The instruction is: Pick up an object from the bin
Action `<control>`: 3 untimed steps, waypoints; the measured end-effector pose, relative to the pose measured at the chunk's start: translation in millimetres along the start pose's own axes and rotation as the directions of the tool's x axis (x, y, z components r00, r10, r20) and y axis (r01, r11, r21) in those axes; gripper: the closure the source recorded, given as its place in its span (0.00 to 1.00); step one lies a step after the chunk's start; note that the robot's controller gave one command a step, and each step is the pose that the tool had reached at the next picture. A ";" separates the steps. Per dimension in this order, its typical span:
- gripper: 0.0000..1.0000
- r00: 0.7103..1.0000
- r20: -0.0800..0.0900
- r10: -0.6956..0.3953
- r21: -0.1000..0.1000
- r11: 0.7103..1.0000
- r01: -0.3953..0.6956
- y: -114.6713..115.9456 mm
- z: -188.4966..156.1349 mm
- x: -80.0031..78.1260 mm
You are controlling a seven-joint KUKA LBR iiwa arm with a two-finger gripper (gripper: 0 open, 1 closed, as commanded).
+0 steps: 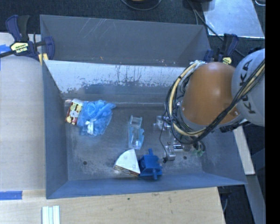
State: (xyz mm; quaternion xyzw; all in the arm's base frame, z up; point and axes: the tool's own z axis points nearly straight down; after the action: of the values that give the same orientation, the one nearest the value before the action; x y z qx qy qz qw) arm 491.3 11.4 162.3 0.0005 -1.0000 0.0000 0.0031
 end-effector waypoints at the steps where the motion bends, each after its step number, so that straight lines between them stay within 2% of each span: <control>1: 0.00 1.000 0.009 0.000 0.000 1.000 0.000 0.0 -4.1 -1.9; 2: 0.00 0.999 0.014 -0.036 0.003 0.999 0.036 32.0 91.5 -28.8; 3: 1.00 1.000 0.010 0.005 0.000 1.000 -0.005 13.4 91.5 -21.5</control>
Offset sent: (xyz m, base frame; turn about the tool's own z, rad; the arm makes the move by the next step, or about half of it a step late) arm 0.0240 0.0342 -0.0923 -0.0395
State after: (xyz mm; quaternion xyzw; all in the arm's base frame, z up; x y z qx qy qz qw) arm 512.3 24.9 70.7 -0.0022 -1.0000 -0.0001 -0.0018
